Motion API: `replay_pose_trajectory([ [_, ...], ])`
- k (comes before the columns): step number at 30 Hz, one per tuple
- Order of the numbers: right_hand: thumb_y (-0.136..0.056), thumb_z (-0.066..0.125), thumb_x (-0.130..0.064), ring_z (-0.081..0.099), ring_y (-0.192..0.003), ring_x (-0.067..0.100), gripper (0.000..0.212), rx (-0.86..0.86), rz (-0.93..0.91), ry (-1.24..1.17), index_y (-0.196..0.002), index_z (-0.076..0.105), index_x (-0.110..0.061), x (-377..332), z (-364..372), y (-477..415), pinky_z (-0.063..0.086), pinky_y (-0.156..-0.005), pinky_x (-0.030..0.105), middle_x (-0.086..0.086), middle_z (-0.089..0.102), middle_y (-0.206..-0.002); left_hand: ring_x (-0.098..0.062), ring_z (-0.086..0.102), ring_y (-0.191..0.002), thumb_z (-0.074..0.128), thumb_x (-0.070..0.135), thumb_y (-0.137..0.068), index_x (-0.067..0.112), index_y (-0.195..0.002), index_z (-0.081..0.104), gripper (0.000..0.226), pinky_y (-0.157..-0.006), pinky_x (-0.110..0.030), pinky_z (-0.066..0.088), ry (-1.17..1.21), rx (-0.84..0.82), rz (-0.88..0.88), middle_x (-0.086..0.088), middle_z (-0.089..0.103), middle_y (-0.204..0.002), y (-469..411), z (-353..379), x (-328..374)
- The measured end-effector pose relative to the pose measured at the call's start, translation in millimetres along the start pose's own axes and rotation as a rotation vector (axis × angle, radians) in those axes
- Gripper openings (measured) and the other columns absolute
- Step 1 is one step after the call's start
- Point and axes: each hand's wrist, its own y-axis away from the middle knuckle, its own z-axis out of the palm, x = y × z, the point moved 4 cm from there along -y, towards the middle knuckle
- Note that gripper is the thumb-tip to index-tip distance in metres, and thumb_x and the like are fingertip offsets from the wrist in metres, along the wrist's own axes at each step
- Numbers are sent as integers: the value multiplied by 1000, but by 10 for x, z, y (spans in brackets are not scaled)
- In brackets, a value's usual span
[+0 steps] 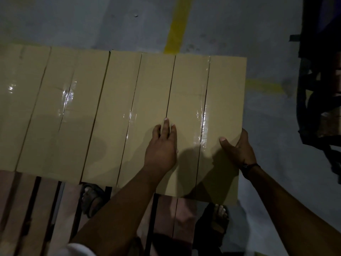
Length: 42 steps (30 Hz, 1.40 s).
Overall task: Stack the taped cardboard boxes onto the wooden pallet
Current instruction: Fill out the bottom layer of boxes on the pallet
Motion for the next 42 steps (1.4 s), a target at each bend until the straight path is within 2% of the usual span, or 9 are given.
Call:
replay_pose_trajectory([
  [9,-73,66,-62,44,-135,31,104,-8,12,6,-156,18,-22,-58,159,-15,40,-112,48,6,43,-151,-36,-2,-154,59,33,-100,14,-163,2,87,-120,-42,28,-10,-8,0,-6,-15,-169,-2,-56,-124],
  [14,-91,71,-38,45,-134,31,86,2,15,-2,-156,19,-20,0,218,-57,39,-103,35,6,46,-148,-35,-2,-154,58,34,-100,15,-163,3,86,-119,-42,31,-8,-9,-6,-5,-15,-169,-7,-78,-188],
  [17,-92,69,-35,46,-133,32,83,16,25,1,-156,18,-22,34,221,-82,37,-101,34,7,47,-147,-35,-2,-153,58,34,-100,16,-163,3,85,-120,-42,30,-9,-9,-3,-4,-15,-170,-14,-71,-187],
  [24,-88,68,-52,42,-137,35,93,83,11,90,-157,15,-20,14,215,-53,37,-114,46,12,42,-153,-36,2,-153,62,30,-97,13,-163,4,89,-117,-42,34,-41,-13,1,-8,-13,-170,11,-102,-135],
  [27,-89,63,-54,25,-147,39,97,176,-73,356,-160,12,-12,-66,283,81,26,-119,55,19,23,-162,-35,3,-154,63,32,-97,13,-162,10,86,-121,-42,27,-9,-8,-2,-10,-10,-170,86,-140,-119],
  [30,-87,54,-53,26,-145,46,93,226,-236,572,-159,17,-8,-289,365,357,28,-112,60,25,23,-161,-34,2,-155,61,36,-98,13,-162,12,84,-124,-40,15,-19,16,22,-13,-7,-170,239,-256,-33],
  [32,-84,47,-58,23,-146,47,92,180,-294,589,-159,22,-10,-393,388,501,25,-113,62,23,22,-162,-33,0,-155,57,36,-99,11,-162,10,82,-125,-37,9,-68,24,63,-16,-6,-169,360,-355,80],
  [36,-87,39,-60,3,-153,38,87,28,-274,606,-160,15,-20,-662,382,815,11,-121,58,12,5,-168,-33,4,-155,58,36,-99,16,-162,14,79,-123,-40,17,-11,39,14,-12,-3,-170,618,-574,284],
  [42,-92,41,-51,2,-154,36,77,-84,-408,648,-159,20,-21,-1059,169,1566,5,-122,54,10,8,-168,-37,29,-145,55,29,-98,15,-157,34,64,-119,-41,28,119,115,-12,-14,23,-166,1299,-863,789],
])
